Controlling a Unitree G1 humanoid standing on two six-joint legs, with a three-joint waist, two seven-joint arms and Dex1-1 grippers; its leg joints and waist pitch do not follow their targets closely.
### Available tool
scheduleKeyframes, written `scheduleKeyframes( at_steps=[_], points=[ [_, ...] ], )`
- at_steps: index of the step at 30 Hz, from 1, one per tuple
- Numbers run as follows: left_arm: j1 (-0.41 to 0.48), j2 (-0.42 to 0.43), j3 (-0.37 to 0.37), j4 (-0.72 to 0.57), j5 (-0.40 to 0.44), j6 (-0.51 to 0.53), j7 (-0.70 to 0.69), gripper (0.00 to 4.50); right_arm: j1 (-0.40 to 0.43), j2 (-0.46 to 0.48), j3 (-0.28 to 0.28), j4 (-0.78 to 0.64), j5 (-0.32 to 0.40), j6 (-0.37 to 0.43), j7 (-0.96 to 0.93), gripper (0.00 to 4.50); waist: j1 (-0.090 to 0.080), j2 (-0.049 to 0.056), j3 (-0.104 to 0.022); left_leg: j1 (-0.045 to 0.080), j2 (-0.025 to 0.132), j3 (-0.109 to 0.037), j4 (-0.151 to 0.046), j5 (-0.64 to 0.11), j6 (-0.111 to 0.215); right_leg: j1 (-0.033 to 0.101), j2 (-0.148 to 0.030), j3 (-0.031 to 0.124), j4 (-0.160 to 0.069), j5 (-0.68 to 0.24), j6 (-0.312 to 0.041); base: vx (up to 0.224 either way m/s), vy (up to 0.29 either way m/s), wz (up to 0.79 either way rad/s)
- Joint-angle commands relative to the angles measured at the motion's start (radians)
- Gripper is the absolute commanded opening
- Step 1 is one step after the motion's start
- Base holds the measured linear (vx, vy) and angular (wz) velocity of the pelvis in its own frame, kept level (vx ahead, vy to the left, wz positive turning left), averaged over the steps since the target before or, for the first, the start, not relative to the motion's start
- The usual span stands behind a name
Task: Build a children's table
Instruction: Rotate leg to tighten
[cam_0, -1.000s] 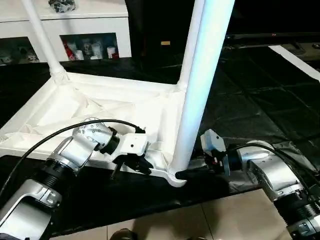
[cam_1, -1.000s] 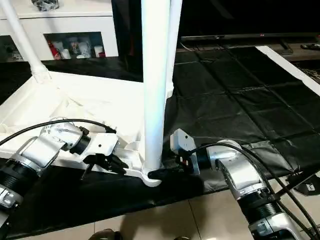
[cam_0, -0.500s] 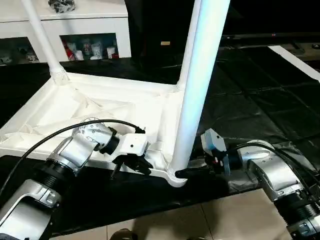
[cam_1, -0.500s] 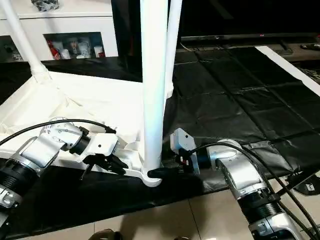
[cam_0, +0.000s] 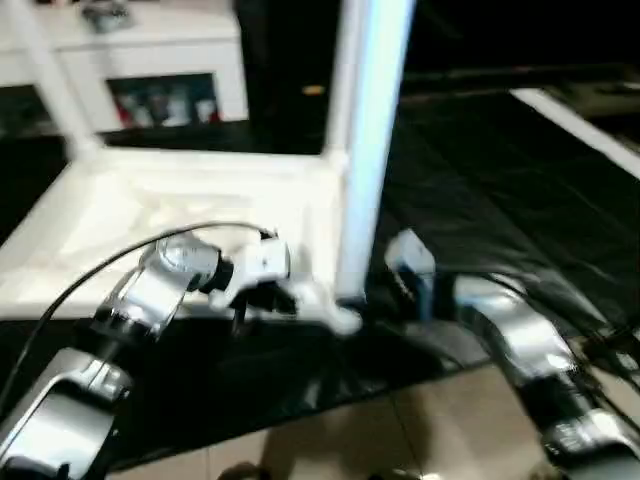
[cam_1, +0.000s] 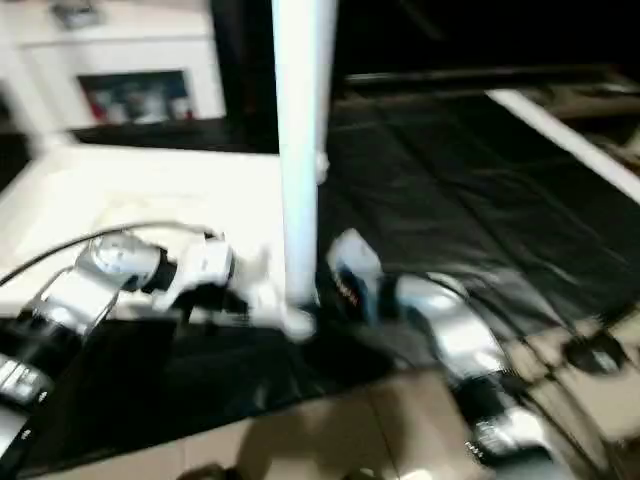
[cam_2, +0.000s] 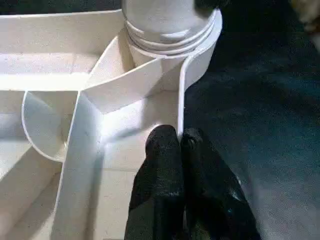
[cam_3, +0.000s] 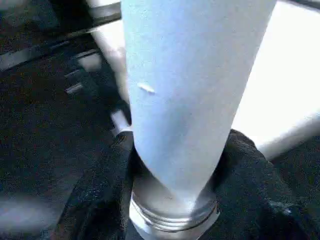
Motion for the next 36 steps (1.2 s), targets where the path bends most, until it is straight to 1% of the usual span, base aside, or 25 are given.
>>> scheduleKeyframes(
  at_steps=[1, 2, 3, 4, 5, 6, 8, 9, 10, 12, 15, 16, 18, 20, 21, 22, 25, 26, 27, 28, 29, 31, 32, 33, 36],
  points=[
    [-0.063, -0.090, 0.039, -0.073, -0.069, 0.058, 0.052, 0.00, -0.055, 0.061, 0.000, 0.122, -0.062, 0.026, -0.196, 2.05, -0.006, 0.009, -0.058, 0.030, 0.041, -0.041, -0.087, -0.527, -0.089, 0.028, -0.060, 0.018, -0.091, -0.604, -0.115, -0.045, 0.023, -0.18],
    [-0.072, -0.109, 0.053, -0.075, -0.066, 0.099, 0.096, 0.00, -0.081, 0.090, -0.012, 0.170, -0.072, 0.027, -0.262, 2.05, -0.022, 0.011, -0.057, 0.024, 0.042, -0.049, -0.091, -0.551, -0.097, 0.033, -0.059, 0.013, -0.089, -0.597, -0.110, -0.043, 0.033, -0.25],
    [-0.073, -0.112, 0.056, -0.076, -0.064, 0.106, 0.104, 0.00, -0.086, 0.095, -0.014, 0.178, -0.073, 0.029, -0.274, 2.04, -0.033, 0.015, -0.056, 0.023, 0.041, -0.055, -0.093, -0.582, -0.101, 0.035, -0.058, 0.006, -0.093, -0.596, -0.106, -0.043, 0.033, -0.25],
    [-0.079, -0.129, 0.067, -0.080, -0.059, 0.138, 0.145, 0.00, -0.108, 0.118, -0.027, 0.217, -0.079, 0.036, -0.332, 2.04, -0.036, 0.015, -0.059, 0.027, 0.041, -0.056, -0.092, -0.596, -0.098, 0.034, -0.058, 0.006, -0.097, -0.590, -0.104, -0.024, 0.034, -0.21],
    [-0.082, -0.144, 0.078, -0.086, -0.055, 0.172, 0.179, 0.00, -0.128, 0.136, -0.037, 0.252, -0.084, 0.040, -0.376, 2.04, -0.048, 0.014, -0.063, 0.025, 0.040, -0.056, -0.090, -0.587, -0.095, 0.037, -0.061, 0.009, -0.091, -0.536, -0.128, 0.000, 0.000, 0.00],
    [-0.080, -0.164, 0.088, -0.104, -0.049, 0.209, 0.218, 0.00, -0.147, 0.155, -0.045, 0.282, -0.092, 0.040, -0.426, 2.04, -0.054, 0.012, -0.063, 0.021, 0.039, -0.054, -0.091, -0.569, -0.088, 0.038, -0.060, 0.009, -0.091, -0.501, -0.143, 0.000, 0.000, 0.00],
    [-0.073, -0.188, 0.098, -0.134, -0.042, 0.258, 0.259, 0.00, -0.174, 0.180, -0.056, 0.325, -0.107, 0.038, -0.497, 2.04, -0.058, 0.011, -0.063, 0.024, 0.037, -0.050, -0.087, -0.557, -0.080, 0.034, -0.059, 0.012, -0.093, -0.483, -0.156, 0.000, 0.000, 0.00],
    [-0.065, -0.198, 0.098, -0.153, -0.039, 0.276, 0.276, 0.00, -0.188, 0.192, -0.063, 0.349, -0.108, 0.031, -0.516, 2.04, -0.058, 0.004, -0.065, 0.023, 0.036, -0.047, -0.084, -0.525, -0.065, 0.035, -0.061, 0.015, -0.092, -0.464, -0.167, 0.000, 0.000, 0.00],
    [-0.058, -0.204, 0.097, -0.169, -0.037, 0.290, 0.287, 0.00, -0.201, 0.200, -0.067, 0.370, -0.112, 0.024, -0.534, 2.04, -0.057, 0.005, -0.068, 0.018, 0.034, -0.039, -0.081, -0.471, -0.044, 0.038, -0.060, 0.020, -0.089, -0.421, -0.180, 0.000, 0.000, 0.00],
    [-0.047, -0.212, 0.096, -0.198, -0.035, 0.315, 0.311, 0.00, -0.227, 0.215, -0.077, 0.417, -0.116, 0.007, -0.559, 2.04, -0.053, 0.006, -0.071, 0.016, 0.034, -0.033, -0.078, -0.412, -0.027, 0.040, -0.058, 0.024, -0.082, -0.363, -0.197, 0.000, 0.000, 0.00],
    [-0.041, -0.213, 0.095, -0.214, -0.033, 0.329, 0.322, 0.00, -0.242, 0.222, -0.097, 0.442, -0.109, -0.004, -0.572, 2.04, -0.047, 0.008, -0.073, 0.021, 0.036, -0.025, -0.075, -0.372, -0.009, 0.037, -0.051, 0.026, -0.080, -0.309, -0.216, 0.000, 0.000, 0.00],
    [-0.040, -0.212, 0.095, -0.214, -0.032, 0.329, 0.323, 0.00, -0.243, 0.222, -0.101, 0.445, -0.107, -0.005, -0.573, 2.39, -0.046, 0.008, -0.074, 0.020, 0.036, -0.024, -0.075, -0.363, -0.007, 0.038, -0.050, 0.027, -0.078, -0.291, -0.221, 0.000, 0.000, 0.00],
    [-0.033, -0.200, 0.091, -0.218, -0.027, 0.326, 0.329, 0.00, -0.249, 0.215, -0.123, 0.457, -0.092, -0.022, -0.568, 2.74, -0.042, 0.014, -0.079, 0.018, 0.038, -0.024, -0.075, -0.322, 0.001, 0.045, -0.049, 0.026, -0.069, -0.213, -0.239, 0.000, 0.000, 0.00],
    [-0.029, -0.189, 0.089, -0.216, -0.026, 0.319, 0.329, 0.00, -0.242, 0.204, -0.122, 0.441, -0.091, -0.037, -0.548, 2.74, -0.039, 0.013, -0.081, 0.021, 0.039, -0.021, -0.072, -0.303, 0.008, 0.044, -0.049, 0.028, -0.068, -0.188, -0.248, 0.000, 0.000, 0.00],
    [-0.028, -0.187, 0.089, -0.215, -0.026, 0.317, 0.329, 0.00, -0.240, 0.202, -0.120, 0.436, -0.092, -0.040, -0.541, 2.95, -0.027, 0.014, -0.084, 0.023, 0.039, -0.017, -0.069, -0.253, 0.020, 0.045, -0.047, 0.030, -0.061, -0.128, -0.265, 0.000, 0.000, 0.00],
    [-0.027, -0.186, 0.089, -0.214, -0.026, 0.316, 0.328, 0.00, -0.238, 0.199, -0.119, 0.431, -0.092, -0.043, -0.536, 3.07, -0.023, 0.017, -0.086, 0.024, 0.039, -0.016, -0.068, -0.237, 0.024, 0.046, -0.047, 0.030, -0.058, -0.108, -0.268, 0.000, 0.000, 0.00],
    [-0.024, -0.150, 0.080, -0.184, -0.008, 0.281, 0.318, 0.00, -0.181, 0.150, -0.080, 0.320, -0.104, -0.072, -0.414, 3.26, -0.006, 0.013, -0.089, 0.021, 0.038, -0.014, -0.064, -0.177, 0.048, 0.054, -0.046, 0.029, -0.049, -0.044, -0.277, 0.000, 0.000, 0.00],
    [-0.026, -0.144, 0.080, -0.173, -0.004, 0.274, 0.318, 0.00, -0.166, 0.138, -0.077, 0.294, -0.100, -0.073, -0.392, 3.39, 0.002, 0.013, -0.089, 0.023, 0.040, -0.013, -0.064, -0.162, 0.055, 0.052, -0.046, 0.030, -0.047, -0.026, -0.274, 0.000, 0.000, 0.00],
    [-0.028, -0.131, 0.080, -0.149, 0.005, 0.257, 0.319, 0.00, -0.134, 0.114, -0.070, 0.237, -0.092, -0.074, -0.346, 3.50, 0.007, 0.017, -0.089, 0.022, 0.040, -0.014, -0.064, -0.152, 0.060, 0.054, -0.045, 0.029, -0.047, -0.018, -0.270, 0.000, 0.000, 0.00],
    [-0.028, -0.128, 0.080, -0.144, 0.006, 0.254, 0.318, 0.00, -0.125, 0.107, -0.069, 0.222, -0.089, -0.073, -0.334, 3.50, 0.006, 0.014, -0.087, 0.021, 0.040, -0.014, -0.064, -0.155, 0.062, 0.053, -0.043, 0.029, -0.049, -0.023, -0.266, 0.000, 0.000, 0.00],
    [-0.033, -0.113, 0.081, -0.112, 0.011, 0.235, 0.315, 0.00, -0.073, 0.062, -0.060, 0.134, -0.069, -0.070, -0.263, 3.57, 0.008, 0.020, -0.085, 0.022, 0.039, -0.015, -0.067, -0.183, 0.058, 0.053, -0.043, 0.028, -0.054, -0.052, -0.259, 0.000, 0.000, 0.00],
    [-0.034, -0.109, 0.082, -0.101, 0.011, 0.228, 0.314, 0.00, -0.054, 0.045, -0.057, 0.102, -0.061, -0.068, -0.237, 3.76, 0.009, 0.015, -0.083, 0.024, 0.041, -0.017, -0.070, -0.230, 0.042, 0.053, -0.045, 0.029, -0.059, -0.117, -0.246, 0.000, 0.000, 0.00],
    [-0.036, -0.101, 0.081, -0.088, 0.015, 0.216, 0.310, 0.00, -0.024, 0.016, -0.056, 0.056, -0.048, -0.066, -0.201, 3.84, 0.009, 0.017, -0.080, 0.025, 0.040, -0.017, -0.073, -0.269, 0.026, 0.051, -0.046, 0.028, -0.067, -0.178, -0.234, 0.000, 0.000, 0.00],
    [-0.036, -0.093, 0.077, -0.076, 0.018, 0.202, 0.303, 0.00, 0.007, -0.014, -0.056, 0.006, -0.031, -0.063, -0.161, 3.93, 0.010, 0.013, -0.077, 0.028, 0.039, -0.017, -0.074, -0.307, 0.017, 0.050, -0.045, 0.028, -0.075, -0.238, -0.213, 0.000, 0.000, 0.00],
    [-0.031, -0.074, 0.064, -0.056, 0.017, 0.157, 0.269, 0.00, 0.065, -0.070, -0.065, -0.087, -0.003, -0.054, -0.089, 4.17, 0.009, 0.010, -0.076, 0.026, 0.040, -0.021, -0.078, -0.335, 0.008, 0.047, -0.047, 0.028, -0.080, -0.314, -0.182, 0.000, 0.000, 0.00]
  ],
)
